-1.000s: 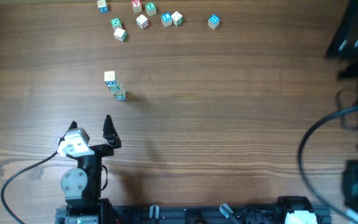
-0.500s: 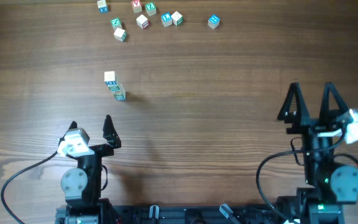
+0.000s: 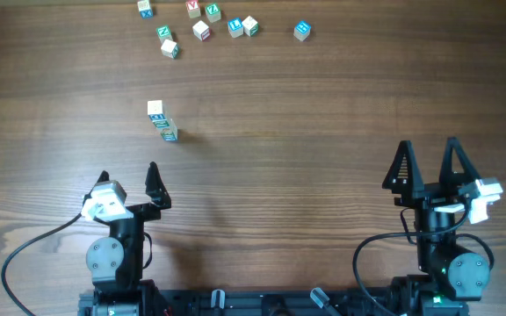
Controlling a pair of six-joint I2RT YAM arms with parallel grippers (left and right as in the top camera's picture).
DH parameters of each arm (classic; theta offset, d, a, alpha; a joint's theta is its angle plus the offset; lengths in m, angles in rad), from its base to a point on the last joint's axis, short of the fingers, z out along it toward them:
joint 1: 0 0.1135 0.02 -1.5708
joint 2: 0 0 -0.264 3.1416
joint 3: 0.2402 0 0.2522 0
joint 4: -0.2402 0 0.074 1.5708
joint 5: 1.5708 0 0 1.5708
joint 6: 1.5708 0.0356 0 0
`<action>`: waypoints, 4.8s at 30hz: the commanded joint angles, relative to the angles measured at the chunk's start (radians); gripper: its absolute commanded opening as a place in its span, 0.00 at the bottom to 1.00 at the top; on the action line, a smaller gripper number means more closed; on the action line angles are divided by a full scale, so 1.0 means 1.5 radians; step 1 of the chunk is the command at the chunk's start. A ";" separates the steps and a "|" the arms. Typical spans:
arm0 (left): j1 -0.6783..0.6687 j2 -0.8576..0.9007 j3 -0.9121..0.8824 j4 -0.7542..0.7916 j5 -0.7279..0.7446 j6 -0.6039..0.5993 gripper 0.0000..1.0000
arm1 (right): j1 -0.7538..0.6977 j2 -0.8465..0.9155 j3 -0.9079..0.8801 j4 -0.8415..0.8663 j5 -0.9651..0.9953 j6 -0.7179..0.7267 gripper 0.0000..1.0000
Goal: Form a tower
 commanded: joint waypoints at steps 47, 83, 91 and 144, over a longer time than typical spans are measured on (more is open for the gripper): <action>-0.001 -0.005 0.000 -0.003 -0.001 -0.001 1.00 | -0.015 -0.127 -0.067 -0.296 0.001 -0.004 1.00; -0.001 -0.005 0.000 -0.003 -0.001 -0.001 1.00 | -0.015 -0.109 -0.067 -0.294 -0.002 -0.405 1.00; -0.001 -0.005 0.000 -0.003 -0.001 -0.001 1.00 | -0.015 -0.109 -0.067 -0.294 -0.002 -0.406 1.00; -0.001 -0.005 0.000 -0.003 -0.001 -0.001 1.00 | -0.015 -0.109 -0.067 -0.294 -0.001 -0.406 1.00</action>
